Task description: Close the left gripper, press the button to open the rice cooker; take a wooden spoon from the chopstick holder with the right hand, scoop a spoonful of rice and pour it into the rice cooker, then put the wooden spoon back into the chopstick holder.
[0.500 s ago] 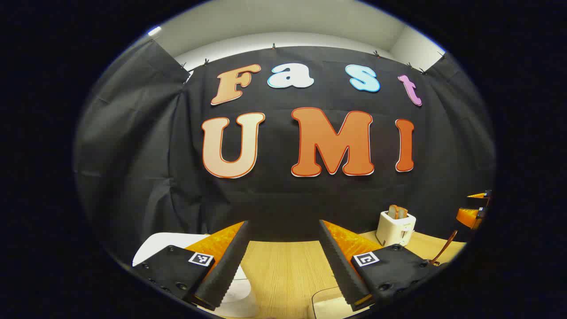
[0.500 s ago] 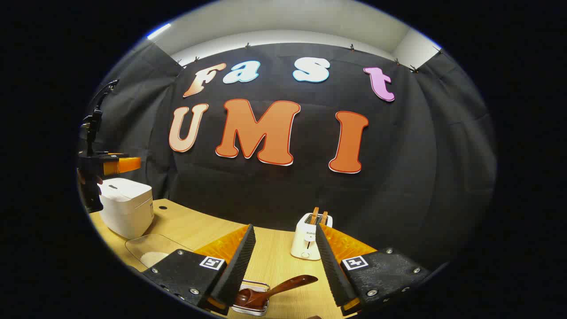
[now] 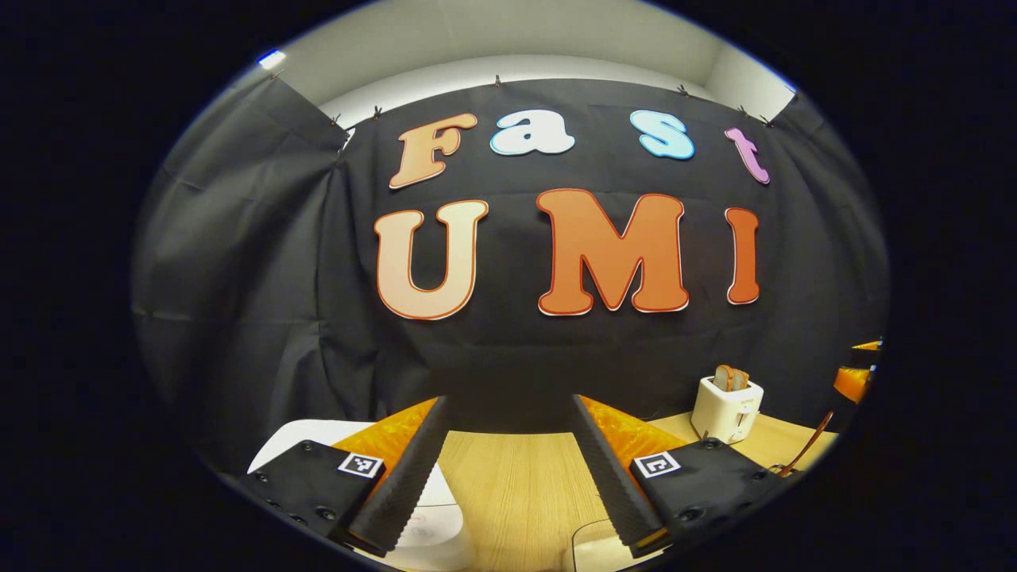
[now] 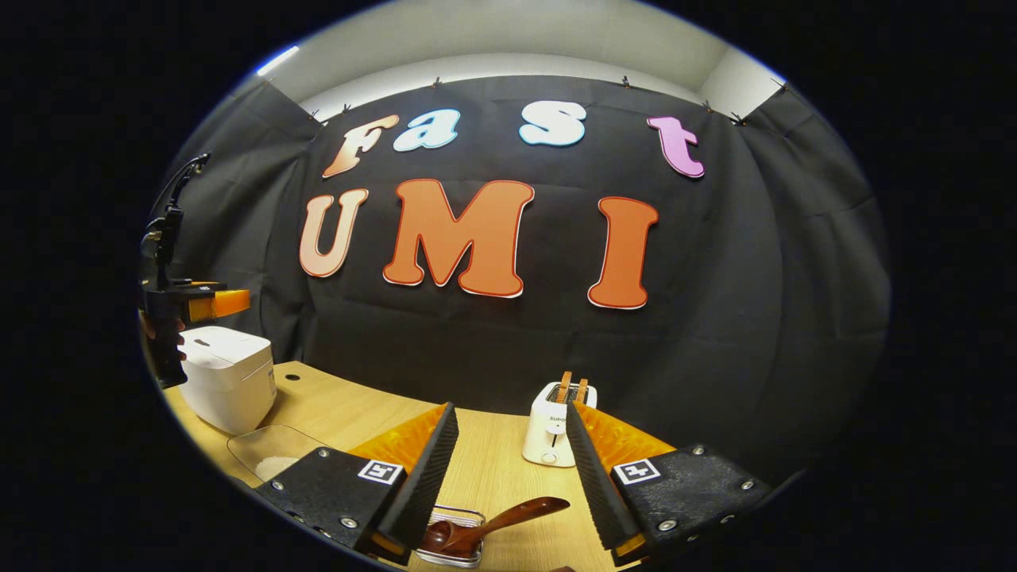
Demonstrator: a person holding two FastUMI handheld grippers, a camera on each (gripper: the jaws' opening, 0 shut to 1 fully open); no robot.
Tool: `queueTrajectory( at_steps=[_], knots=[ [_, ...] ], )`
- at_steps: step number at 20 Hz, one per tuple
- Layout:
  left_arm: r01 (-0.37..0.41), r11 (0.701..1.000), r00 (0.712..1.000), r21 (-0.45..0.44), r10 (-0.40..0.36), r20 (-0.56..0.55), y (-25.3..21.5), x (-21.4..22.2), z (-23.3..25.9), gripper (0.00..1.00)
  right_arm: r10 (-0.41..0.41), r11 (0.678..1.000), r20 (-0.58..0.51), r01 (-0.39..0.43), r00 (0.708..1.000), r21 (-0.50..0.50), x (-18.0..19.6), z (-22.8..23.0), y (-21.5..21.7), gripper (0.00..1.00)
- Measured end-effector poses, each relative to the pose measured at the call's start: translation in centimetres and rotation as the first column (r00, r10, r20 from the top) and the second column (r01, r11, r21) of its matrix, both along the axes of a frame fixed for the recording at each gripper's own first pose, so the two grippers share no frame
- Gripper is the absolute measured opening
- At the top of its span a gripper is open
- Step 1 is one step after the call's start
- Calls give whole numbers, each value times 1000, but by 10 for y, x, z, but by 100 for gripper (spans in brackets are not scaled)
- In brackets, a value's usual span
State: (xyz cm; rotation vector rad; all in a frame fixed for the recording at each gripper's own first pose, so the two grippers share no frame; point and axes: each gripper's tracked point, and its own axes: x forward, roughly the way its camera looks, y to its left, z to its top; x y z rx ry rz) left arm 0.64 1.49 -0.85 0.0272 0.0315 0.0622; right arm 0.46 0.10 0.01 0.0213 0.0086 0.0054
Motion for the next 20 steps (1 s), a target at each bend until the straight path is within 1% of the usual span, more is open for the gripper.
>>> queueTrajectory(
  at_steps=[6, 8, 9, 10, 11, 12, 14, 15, 16, 18, 20],
  knots=[
    [-32, 999, 999, 22, 32, 23, 13, -3, 10, 99, 7, 1000, 5, -7, 1000, 4, 1, 2, 3, 81],
    [-31, 999, 999, 24, 30, 26, 13, -3, 14, 98, 7, 1000, 10, -7, 1000, 2, -1, 6, 3, 81],
    [-27, 999, 999, 23, 26, 26, 12, -4, 15, 90, 3, 1000, 17, -3, 1000, -2, -1, 9, 2, 81],
    [-14, 1000, 999, 19, 13, 30, 11, -4, 19, 85, 5, 1000, 28, -5, 1000, -7, -3, 14, 3, 81],
    [-10, 1000, 999, 15, 10, 38, 11, -4, 22, 66, 7, 1000, 39, -7, 999, -11, -3, 18, 3, 81],
    [-34, 999, 998, 11, 34, 50, 17, -4, 26, 47, 10, 1000, 49, -9, 999, -13, -4, 20, 5, 81],
    [-47, 999, 998, 4, 47, 49, 25, -4, 29, 9, 14, 1000, 54, -13, 998, -18, -4, 22, 6, 81],
    [-44, 999, 998, 4, 44, 37, 27, -5, 30, 5, 16, 1000, 52, -15, 998, -22, -4, 21, 7, 81],
    [-56, 998, 998, -17, 56, 33, 34, -2, 31, 5, 13, 1000, 49, -12, 999, -26, -5, 18, 7, 81],
    [-80, 996, 997, -27, 80, 0, 43, -3, 24, 4, 9, 999, 43, -8, 999, -32, -6, 16, 6, 81],
    [-138, 990, 990, -14, 138, -23, 66, -3, 23, 4, 9, 999, 43, -8, 999, -37, -5, 16, 5, 81]
  ],
)
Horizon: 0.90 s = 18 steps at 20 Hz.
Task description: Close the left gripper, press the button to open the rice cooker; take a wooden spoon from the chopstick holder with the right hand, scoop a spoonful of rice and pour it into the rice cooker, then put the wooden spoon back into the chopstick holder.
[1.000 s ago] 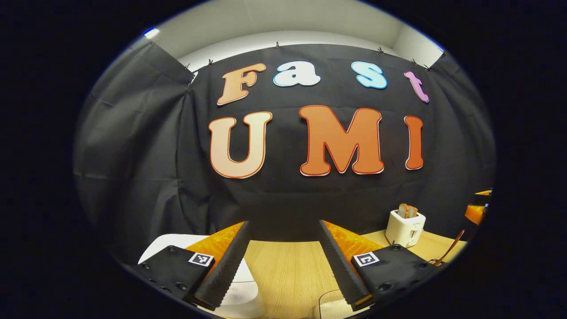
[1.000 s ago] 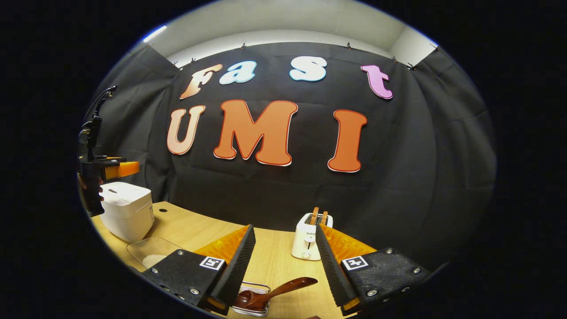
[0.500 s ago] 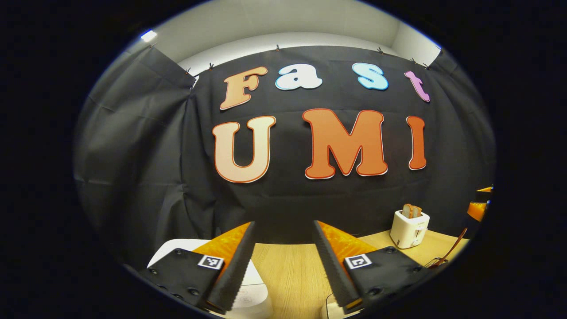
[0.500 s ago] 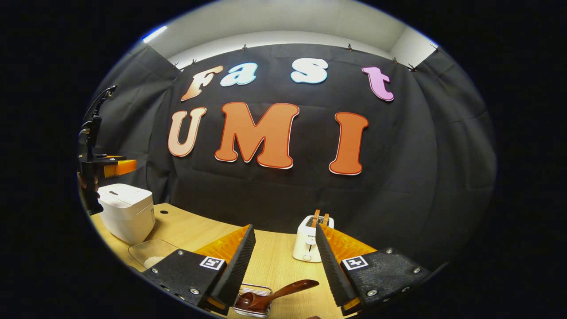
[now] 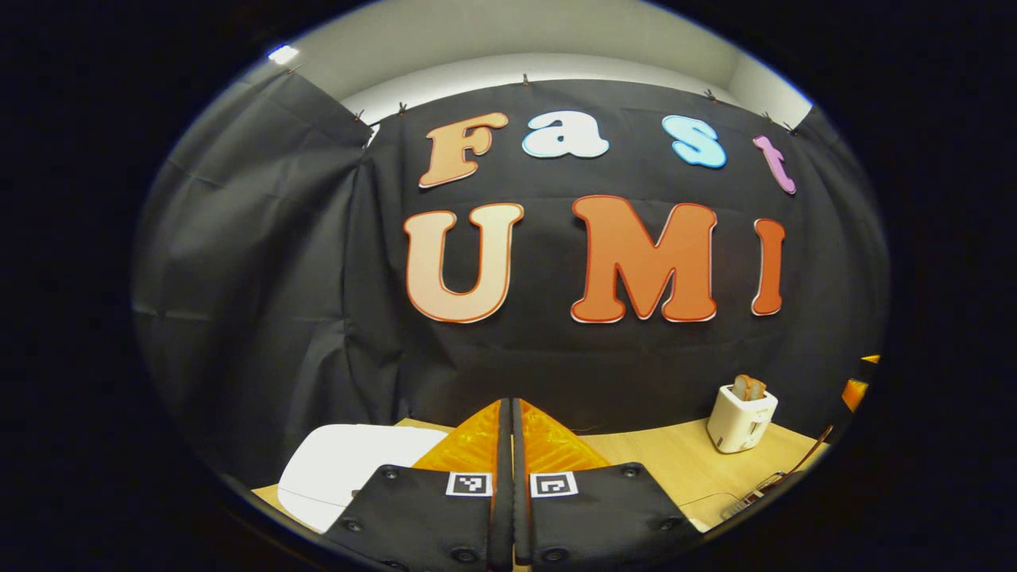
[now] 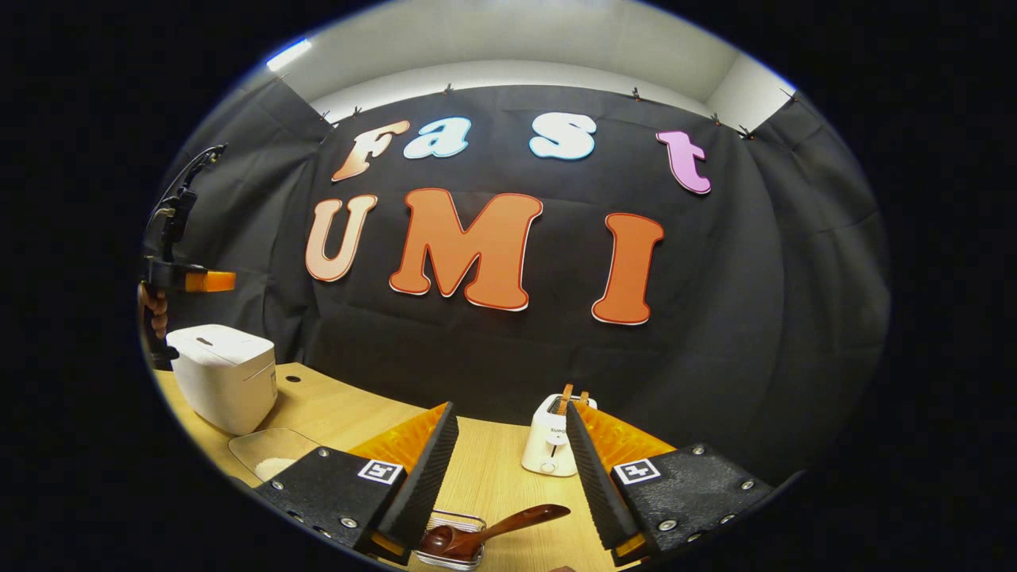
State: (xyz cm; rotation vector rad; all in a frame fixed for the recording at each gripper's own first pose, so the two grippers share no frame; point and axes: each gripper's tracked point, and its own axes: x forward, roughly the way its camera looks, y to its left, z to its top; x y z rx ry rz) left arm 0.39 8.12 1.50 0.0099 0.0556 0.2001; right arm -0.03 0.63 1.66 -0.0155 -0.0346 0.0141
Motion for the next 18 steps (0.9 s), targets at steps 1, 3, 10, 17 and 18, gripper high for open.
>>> queueTrajectory(
  at_steps=[1, 3, 10, 17, 18],
  knots=[
    [-31, 1000, 999, 1, 31, -12, 13, 2, 1, 4, -2, 1000, -2, 2, 1000, -1, 1, 0, 0, 81],
    [-53, 999, 997, -8, 52, -48, 26, 3, 0, 4, 4, 1000, -7, -4, 1000, 4, 2, 0, -1, 81],
    [-133, 991, 968, -20, 126, -219, 78, 4, -31, 4, -8, 1000, -25, 8, 1000, 4, 1, -1, -9, 81],
    [-155, 985, 910, -70, 115, -399, 95, -6, -91, 4, -16, 999, -71, 14, 997, -40, -1, -18, -8, 81],
    [-155, 984, 902, -83, 107, -419, 96, -9, -100, 4, -15, 999, -70, 12, 997, -42, 0, -19, -7, 81]
  ],
)
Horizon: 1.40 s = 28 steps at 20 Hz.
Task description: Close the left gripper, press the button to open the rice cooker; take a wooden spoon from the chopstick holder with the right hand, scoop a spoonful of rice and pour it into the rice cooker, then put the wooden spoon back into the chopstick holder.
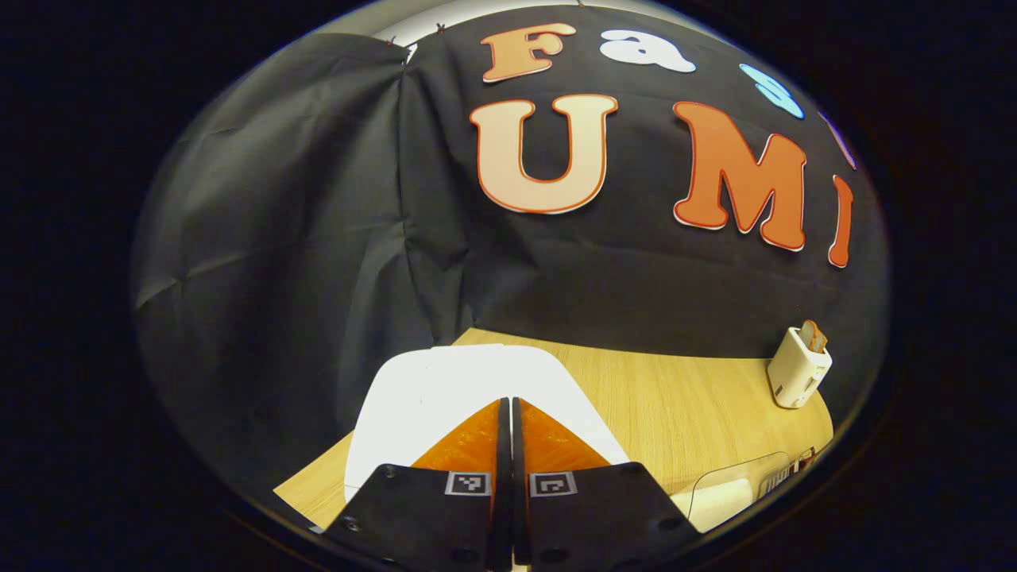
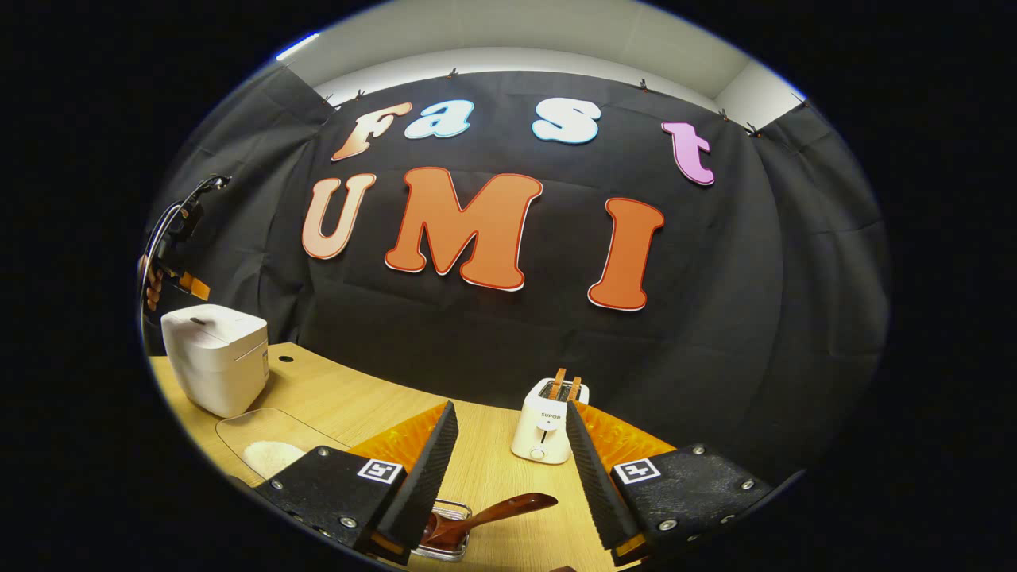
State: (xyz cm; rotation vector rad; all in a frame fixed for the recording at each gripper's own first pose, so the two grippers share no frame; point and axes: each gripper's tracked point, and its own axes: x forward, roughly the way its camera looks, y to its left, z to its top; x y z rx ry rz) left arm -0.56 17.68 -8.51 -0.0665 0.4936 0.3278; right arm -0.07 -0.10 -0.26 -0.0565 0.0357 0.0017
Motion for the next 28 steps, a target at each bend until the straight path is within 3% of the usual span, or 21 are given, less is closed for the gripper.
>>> queueTrajectory(
  at_steps=[5, 6, 7, 10, 12, 15, 19, 23, 28],
  knots=[
    [-26, 995, 994, -97, 15, -107, 7, -12, -44, 4, 1, 1000, -41, -1, 999, 19, 4, -18, -3, 81],
    [-19, 995, 998, -95, 13, -67, 9, -7, -38, 2, -3, 1000, -50, 4, 999, 23, 6, -20, -4, 82],
    [-29, 994, 996, -108, 19, -92, 9, -10, -45, 6, -5, 1000, -61, 7, 998, 28, 6, -24, -5, 81],
    [-38, 992, 997, -117, 29, -78, 8, -10, -44, 2, -1, 999, -76, 4, 997, 46, 7, -33, -4, 82],
    [-31, 995, 998, -100, 25, -60, 8, -10, -41, 4, 3, 998, -94, 2, 996, 59, 6, -39, -4, 81],
    [-28, 999, 997, 36, 25, 79, 4, -10, -1, 4, 13, 994, -111, -2, 994, 105, 7, -46, -1, 82],
    [-71, 983, 967, 171, 26, 253, -2, -4, 64, 4, -11, 997, -144, 22, 990, 77, 4, -59, -5, 82],
    [-62, 979, 952, 193, 0, 306, -10, -5, 82, 4, -31, 995, -184, 47, 983, 83, 1, -76, -11, 82],
    [-49, 981, 956, 185, -7, 293, -18, -7, 71, 4, -57, 990, -227, 84, 972, 113, -3, -92, -23, 82]
  ],
)
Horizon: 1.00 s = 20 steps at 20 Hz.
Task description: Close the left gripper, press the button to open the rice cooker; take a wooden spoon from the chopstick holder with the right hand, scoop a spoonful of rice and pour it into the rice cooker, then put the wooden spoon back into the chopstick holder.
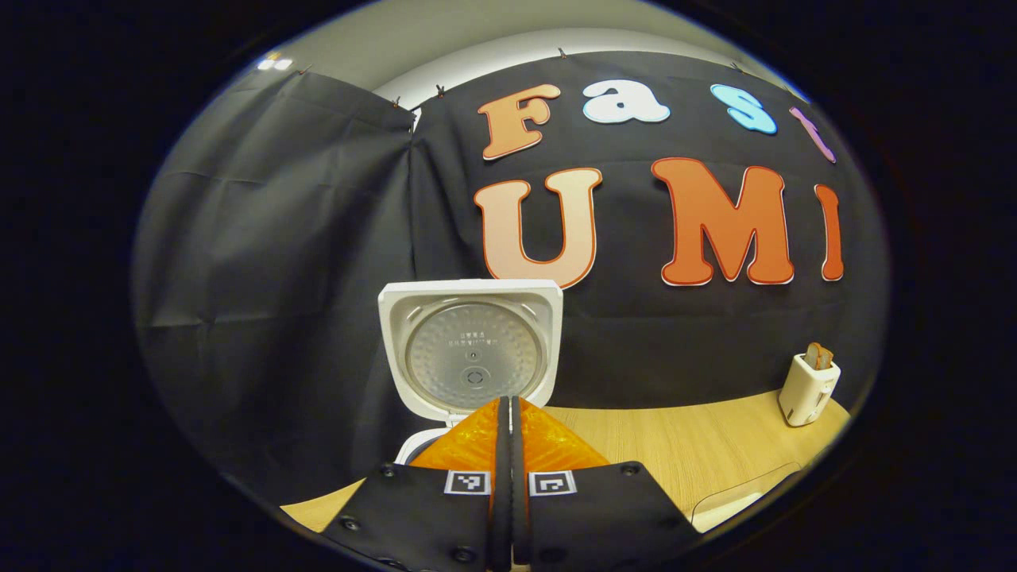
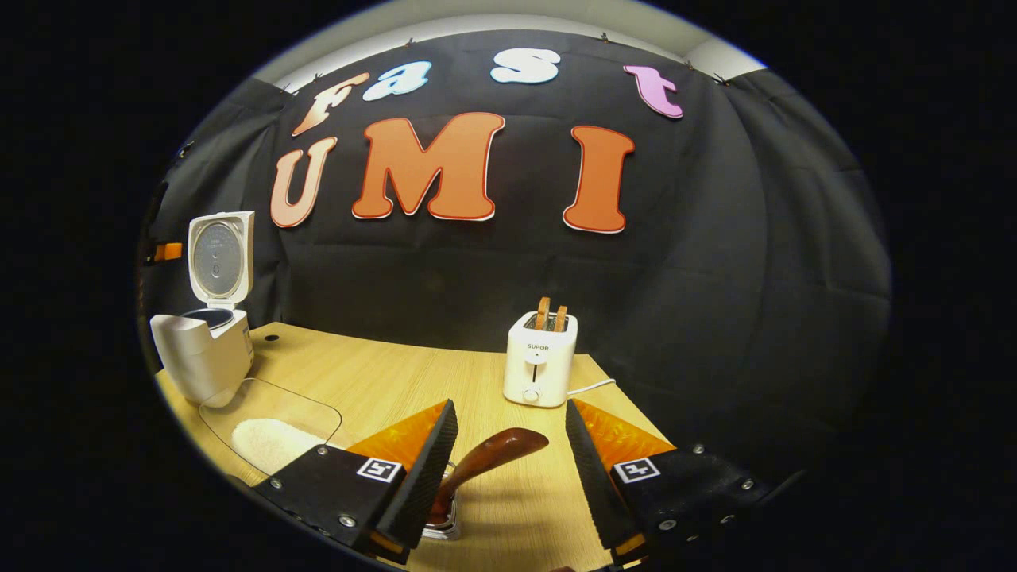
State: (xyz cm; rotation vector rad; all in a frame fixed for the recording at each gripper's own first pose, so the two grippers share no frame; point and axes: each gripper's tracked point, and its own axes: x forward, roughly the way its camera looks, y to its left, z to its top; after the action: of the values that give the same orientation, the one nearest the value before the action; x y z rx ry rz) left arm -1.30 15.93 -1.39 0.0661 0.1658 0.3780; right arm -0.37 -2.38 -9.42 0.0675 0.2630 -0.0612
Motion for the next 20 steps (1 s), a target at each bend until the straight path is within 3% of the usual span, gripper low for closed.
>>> queueTrajectory(
  at_steps=[7, 9, 10, 20],
  knots=[
    [15, 1000, 1000, 5, -15, 6, -12, -1, -2, 4, 6, 991, -54, 1, 999, 134, -2, -27, 15, 80],
    [9, 1000, 1000, 8, -9, 15, -10, -1, -3, 3, 4, 983, -52, 6, 999, 186, -2, -29, 18, 71],
    [7, 1000, 1000, 10, -7, 18, -11, -2, -3, 4, 13, 976, -59, 1, 998, 218, -3, -31, 22, 60],
    [23, 1000, 1000, -6, -22, 16, -15, -8, -10, 4, 17, 910, -53, 7, 998, 416, 2, -39, 29, 31]
  ],
)
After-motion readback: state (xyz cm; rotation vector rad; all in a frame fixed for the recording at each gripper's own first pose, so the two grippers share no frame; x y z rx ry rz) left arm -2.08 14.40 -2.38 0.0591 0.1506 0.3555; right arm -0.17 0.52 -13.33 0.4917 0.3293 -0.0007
